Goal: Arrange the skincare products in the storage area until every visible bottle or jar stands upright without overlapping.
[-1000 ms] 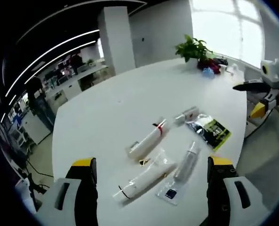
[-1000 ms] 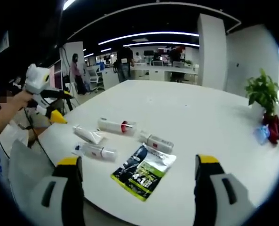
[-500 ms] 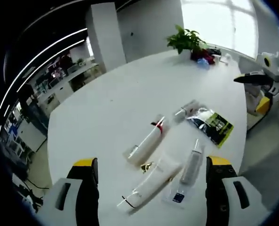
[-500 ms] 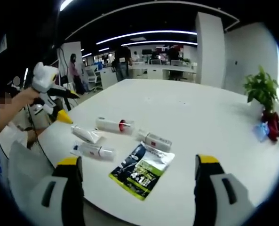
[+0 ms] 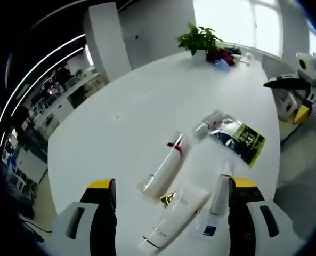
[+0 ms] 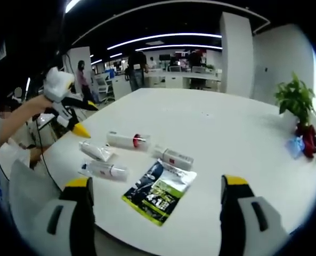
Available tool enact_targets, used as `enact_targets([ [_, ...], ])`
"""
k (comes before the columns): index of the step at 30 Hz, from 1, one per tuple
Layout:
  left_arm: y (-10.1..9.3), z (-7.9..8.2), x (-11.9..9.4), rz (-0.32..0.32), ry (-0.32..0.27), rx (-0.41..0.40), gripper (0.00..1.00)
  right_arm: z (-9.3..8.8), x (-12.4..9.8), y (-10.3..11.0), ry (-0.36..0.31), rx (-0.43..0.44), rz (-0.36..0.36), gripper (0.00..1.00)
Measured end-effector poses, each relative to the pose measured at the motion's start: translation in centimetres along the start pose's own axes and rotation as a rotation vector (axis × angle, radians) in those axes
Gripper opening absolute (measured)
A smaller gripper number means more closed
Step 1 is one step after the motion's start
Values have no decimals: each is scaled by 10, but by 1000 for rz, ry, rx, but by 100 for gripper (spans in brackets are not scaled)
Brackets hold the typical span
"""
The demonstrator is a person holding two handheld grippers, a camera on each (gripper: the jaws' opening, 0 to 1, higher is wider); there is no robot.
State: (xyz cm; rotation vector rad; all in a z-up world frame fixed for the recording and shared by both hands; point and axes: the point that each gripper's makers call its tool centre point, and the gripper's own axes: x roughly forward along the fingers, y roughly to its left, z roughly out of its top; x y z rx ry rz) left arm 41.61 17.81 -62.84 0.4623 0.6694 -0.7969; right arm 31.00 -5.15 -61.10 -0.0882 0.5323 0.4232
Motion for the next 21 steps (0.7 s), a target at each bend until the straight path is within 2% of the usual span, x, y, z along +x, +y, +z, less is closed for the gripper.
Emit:
enact_targets([
  [11,-2,-1,20,-57,50,49,75,-2,1,-1,9,4,-4,100],
  [15,-5,2,29,-77,64,66,74,-2,1,-2,8,3,-6,100],
  [21,2,-2,45,-99,92,74,72,-3,2,-1,10,4,-6,100],
])
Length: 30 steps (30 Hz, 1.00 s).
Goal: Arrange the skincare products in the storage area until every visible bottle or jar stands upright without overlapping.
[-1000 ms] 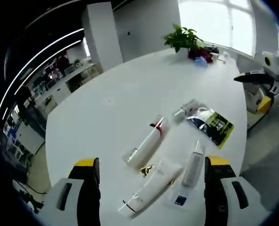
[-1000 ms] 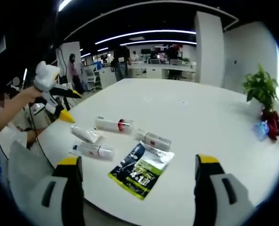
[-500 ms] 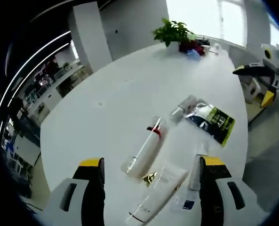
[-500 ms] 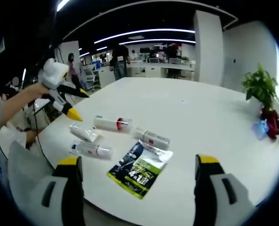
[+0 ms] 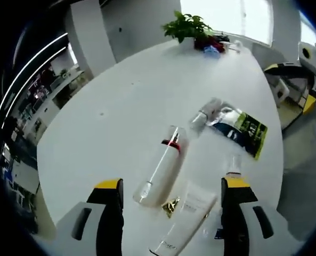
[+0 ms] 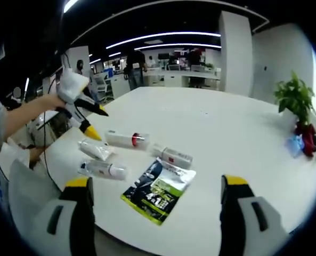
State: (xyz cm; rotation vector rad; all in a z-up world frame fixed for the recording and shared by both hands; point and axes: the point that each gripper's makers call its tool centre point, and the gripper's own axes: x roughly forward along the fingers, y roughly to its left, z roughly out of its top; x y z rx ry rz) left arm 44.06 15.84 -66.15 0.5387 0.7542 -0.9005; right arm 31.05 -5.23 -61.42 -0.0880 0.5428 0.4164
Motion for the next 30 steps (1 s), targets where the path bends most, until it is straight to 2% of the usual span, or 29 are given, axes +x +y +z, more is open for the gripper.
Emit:
enact_targets([
  [15,9,-2,33,-61,60,42,61,-5,-2,-1,9,8,-6,100],
  [20,12,-6,47,-90,95,57,56,-5,-1,-1,12,10,-4,100],
  [22,17,-9,51,-77,128,81,53,-6,-1,-2,15,7,-2,100],
  [30,20,-12,67,-107,165,101,49,-6,2,-2,22,7,4,100],
])
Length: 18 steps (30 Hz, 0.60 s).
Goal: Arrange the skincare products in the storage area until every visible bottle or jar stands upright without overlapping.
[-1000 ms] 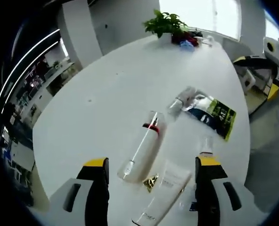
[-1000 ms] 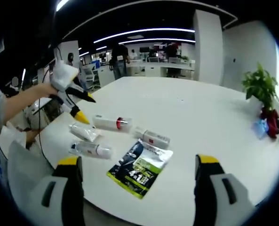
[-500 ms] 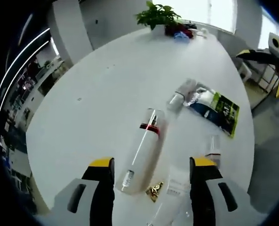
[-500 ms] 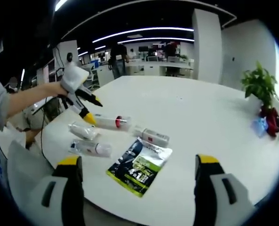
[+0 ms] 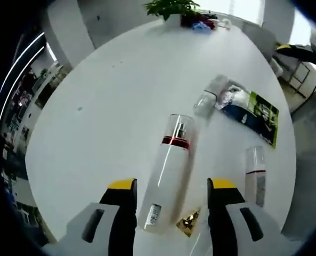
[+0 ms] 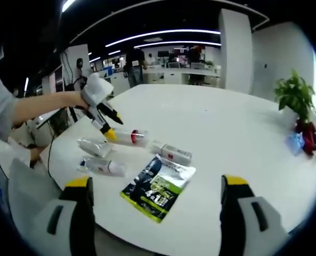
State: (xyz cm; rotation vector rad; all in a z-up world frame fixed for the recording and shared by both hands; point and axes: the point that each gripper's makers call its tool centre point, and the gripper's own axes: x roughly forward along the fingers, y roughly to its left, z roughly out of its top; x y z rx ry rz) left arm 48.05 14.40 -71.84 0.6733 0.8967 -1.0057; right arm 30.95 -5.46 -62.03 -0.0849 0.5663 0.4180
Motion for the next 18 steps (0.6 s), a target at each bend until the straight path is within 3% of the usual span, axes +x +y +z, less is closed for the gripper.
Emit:
enact_targets([
  [14,-2,7,25,-57,36,21,43,-3,3,-4,13,8,-10,100],
  [18,-2,2,29,-67,66,28,40,-4,3,-4,14,12,-13,100],
])
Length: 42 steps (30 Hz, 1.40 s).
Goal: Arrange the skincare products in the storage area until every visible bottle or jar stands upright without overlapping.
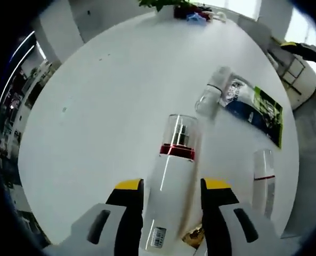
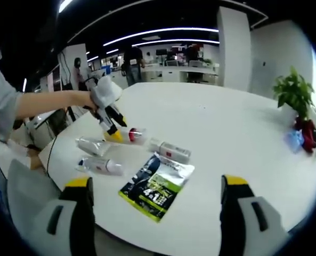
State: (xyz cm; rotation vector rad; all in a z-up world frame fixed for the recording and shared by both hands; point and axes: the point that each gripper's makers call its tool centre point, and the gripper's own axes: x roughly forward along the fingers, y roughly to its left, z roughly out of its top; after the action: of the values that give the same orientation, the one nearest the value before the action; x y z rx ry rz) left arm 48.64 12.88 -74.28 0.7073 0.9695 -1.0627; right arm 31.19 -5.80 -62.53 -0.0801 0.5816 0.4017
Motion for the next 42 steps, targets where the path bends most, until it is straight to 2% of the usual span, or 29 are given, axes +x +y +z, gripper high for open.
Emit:
enact_targets([
  [9,-2,-4,8,-19,37,10,35,-1,2,-2,6,1,-3,100],
  [11,-1,0,8,-17,14,13,31,-1,2,-2,7,-1,-2,100],
  [15,-1,0,8,-39,18,8,30,0,3,-3,10,-5,-1,100],
  [24,-2,0,8,-40,21,10,29,0,4,0,7,-12,10,100],
  [30,-2,0,7,-26,17,7,27,1,5,3,0,-14,18,100],
  [38,-3,1,6,15,-8,47,26,1,2,3,-7,-10,19,100],
  [42,-2,1,6,29,-16,27,25,2,1,2,-10,-13,21,100],
])
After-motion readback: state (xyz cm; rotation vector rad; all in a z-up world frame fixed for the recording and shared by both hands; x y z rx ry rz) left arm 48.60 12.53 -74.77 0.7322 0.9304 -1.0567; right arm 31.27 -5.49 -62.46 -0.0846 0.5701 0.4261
